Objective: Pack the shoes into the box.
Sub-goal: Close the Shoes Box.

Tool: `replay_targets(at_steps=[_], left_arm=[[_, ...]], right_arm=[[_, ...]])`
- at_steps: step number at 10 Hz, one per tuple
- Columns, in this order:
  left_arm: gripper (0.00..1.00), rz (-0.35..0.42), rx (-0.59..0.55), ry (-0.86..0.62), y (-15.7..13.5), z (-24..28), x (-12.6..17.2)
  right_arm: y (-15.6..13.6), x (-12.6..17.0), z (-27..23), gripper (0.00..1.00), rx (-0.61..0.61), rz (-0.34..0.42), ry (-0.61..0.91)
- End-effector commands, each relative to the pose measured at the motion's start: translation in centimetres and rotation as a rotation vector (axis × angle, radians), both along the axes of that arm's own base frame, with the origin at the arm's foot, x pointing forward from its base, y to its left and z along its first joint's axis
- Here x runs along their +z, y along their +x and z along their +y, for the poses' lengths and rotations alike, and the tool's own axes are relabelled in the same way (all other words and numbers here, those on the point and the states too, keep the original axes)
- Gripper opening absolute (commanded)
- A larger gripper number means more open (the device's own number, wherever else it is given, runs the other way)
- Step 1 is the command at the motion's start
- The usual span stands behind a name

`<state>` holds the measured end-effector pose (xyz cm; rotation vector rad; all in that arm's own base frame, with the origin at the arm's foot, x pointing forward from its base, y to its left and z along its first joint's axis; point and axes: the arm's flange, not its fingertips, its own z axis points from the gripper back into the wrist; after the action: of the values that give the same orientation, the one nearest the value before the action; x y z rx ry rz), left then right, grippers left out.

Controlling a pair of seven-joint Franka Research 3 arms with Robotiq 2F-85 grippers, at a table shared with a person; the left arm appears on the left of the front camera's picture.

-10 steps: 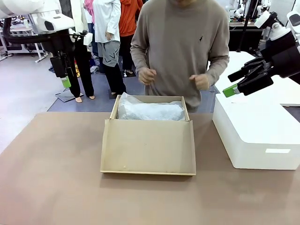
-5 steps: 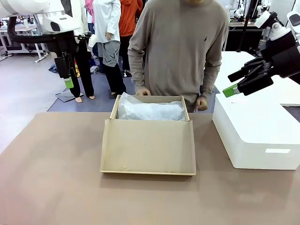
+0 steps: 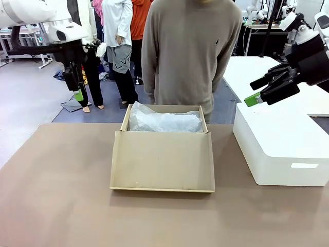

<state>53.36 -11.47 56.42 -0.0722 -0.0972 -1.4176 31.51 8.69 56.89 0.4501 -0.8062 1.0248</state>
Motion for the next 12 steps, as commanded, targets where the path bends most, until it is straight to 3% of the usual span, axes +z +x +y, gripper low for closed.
replay_targets(at_steps=[1,4,9,10,11,12], left_arm=[[0.04,-0.059,-0.092,-0.062,0.2,1.3,-1.4],[0.00,0.002,-0.155,-0.178,1.3,2.9,-4.2],[0.00,0.081,0.021,-0.285,2.1,4.0,-8.8],[0.00,0.084,0.078,-0.184,2.1,3.7,-8.1],[0.00,0.078,-0.028,-0.257,2.5,4.2,-8.4],[0.00,0.078,-0.028,-0.257,2.5,4.2,-8.4]], right_arm=[[0.4,-0.1,0.0,1.00,0.026,-0.014,0.021],[0.4,-0.1,0.0,1.00,0.026,-0.014,0.021],[0.4,-0.1,0.0,1.00,0.026,-0.014,0.021],[0.4,-0.1,0.0,1.00,0.026,-0.014,0.021],[0.4,-0.1,0.0,1.00,0.026,-0.014,0.021],[0.4,-0.1,0.0,1.00,0.026,-0.014,0.021]])
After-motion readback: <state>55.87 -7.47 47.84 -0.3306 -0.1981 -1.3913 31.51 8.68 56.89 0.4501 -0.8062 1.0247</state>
